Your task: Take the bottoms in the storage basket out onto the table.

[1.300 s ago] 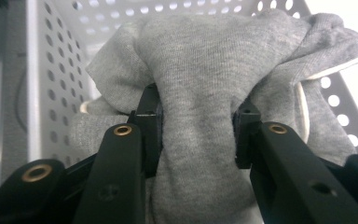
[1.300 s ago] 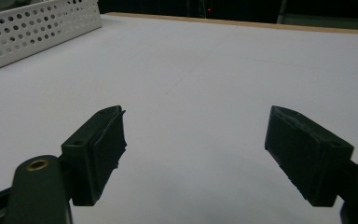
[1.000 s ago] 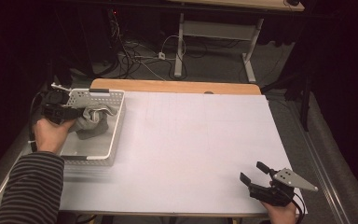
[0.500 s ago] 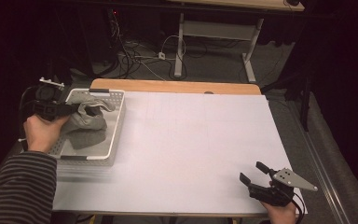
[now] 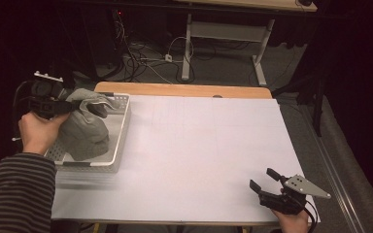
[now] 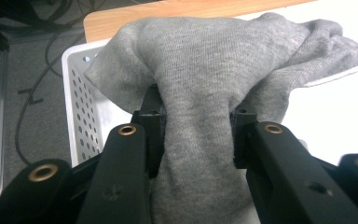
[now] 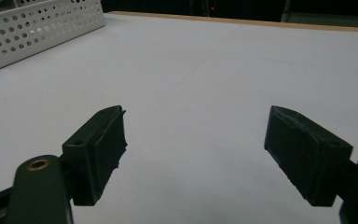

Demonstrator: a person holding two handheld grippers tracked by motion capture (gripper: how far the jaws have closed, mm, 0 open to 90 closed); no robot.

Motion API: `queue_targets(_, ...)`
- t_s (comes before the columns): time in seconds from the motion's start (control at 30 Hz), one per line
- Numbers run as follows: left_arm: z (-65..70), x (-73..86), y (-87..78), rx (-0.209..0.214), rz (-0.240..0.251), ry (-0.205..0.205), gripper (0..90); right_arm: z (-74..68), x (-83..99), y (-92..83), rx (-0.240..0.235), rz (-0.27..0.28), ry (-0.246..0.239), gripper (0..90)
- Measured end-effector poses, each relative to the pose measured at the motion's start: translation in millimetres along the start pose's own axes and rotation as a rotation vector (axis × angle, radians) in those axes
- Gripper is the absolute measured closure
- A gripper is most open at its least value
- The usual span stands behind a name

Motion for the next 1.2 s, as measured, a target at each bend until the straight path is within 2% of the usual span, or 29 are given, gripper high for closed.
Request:
queue_targets(0.33,2.0,-11.5,-15.7,0.019,0.023,0.005,65.6,0.2,0.4,0.3,-0.002,-0.004,0.007,21.1)
queue_targets(1.2,29.5,-38.7,-36.3,0.105,0.068,0.039,65.7,0.6,0.3,0.3,-0.006,-0.003,0.007,21.6)
Point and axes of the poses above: each handheld gripper's, and its own axes: y roughly forward along the jaws, x roughly out of its underside, z roughly to its right, the point moved 8 cm from there along y, roughly forward along the jaws, and after that the axes turned 7 degrees about -z, right-handed, at the moved point
